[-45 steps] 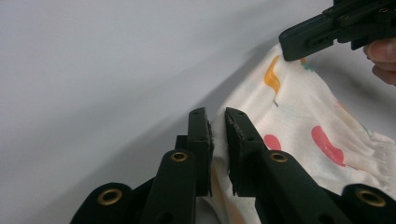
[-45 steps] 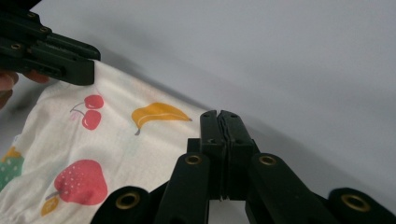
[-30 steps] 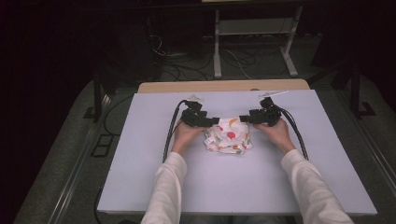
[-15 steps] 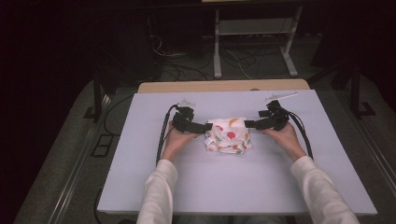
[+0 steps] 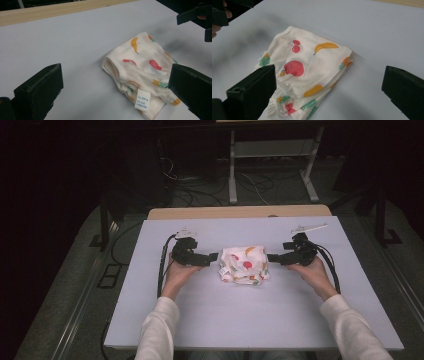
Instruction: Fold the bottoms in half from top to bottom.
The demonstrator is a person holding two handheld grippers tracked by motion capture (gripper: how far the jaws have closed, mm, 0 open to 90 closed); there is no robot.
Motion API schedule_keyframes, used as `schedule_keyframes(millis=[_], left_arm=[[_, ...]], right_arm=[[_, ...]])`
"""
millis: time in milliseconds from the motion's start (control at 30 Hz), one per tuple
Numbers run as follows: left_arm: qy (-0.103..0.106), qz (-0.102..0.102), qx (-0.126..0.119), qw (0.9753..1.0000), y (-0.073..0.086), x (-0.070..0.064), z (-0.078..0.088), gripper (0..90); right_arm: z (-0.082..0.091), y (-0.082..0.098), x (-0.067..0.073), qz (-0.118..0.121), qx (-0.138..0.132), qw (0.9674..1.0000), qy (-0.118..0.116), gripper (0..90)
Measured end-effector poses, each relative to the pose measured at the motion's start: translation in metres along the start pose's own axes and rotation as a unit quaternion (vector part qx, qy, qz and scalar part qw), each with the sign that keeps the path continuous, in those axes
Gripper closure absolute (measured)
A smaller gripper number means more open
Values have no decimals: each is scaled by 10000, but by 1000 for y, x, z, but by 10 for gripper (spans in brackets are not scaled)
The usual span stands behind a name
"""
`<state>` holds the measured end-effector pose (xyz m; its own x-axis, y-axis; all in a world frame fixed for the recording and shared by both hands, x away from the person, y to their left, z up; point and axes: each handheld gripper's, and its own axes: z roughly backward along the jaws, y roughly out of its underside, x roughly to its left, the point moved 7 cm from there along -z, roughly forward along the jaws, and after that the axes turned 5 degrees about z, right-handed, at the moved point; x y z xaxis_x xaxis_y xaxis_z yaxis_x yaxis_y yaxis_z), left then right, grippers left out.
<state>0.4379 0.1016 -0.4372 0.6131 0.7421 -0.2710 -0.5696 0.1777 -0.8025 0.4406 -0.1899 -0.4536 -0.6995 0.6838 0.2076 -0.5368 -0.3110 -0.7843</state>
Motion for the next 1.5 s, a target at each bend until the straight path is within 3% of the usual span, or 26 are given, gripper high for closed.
schedule_keyframes(millis=[500,700,1000,1167,1500], left_arm=[[-18,-193,-91,9998,9,-8,29,0],[-168,-206,-83,9996,22,-5,43,0],[-78,-250,-94,9996,40,-10,56,0],[37,-245,-168,9996,49,-17,71,0],[29,-418,-392,9984,58,-22,89,0]], right_arm=[[32,6,11,131,-115,9996,207,0],[48,18,10,29,-193,9993,331,0],[54,37,16,-37,-185,9992,342,0],[63,46,27,19,-278,9992,296,0],[73,61,43,142,-383,9987,300,0]])
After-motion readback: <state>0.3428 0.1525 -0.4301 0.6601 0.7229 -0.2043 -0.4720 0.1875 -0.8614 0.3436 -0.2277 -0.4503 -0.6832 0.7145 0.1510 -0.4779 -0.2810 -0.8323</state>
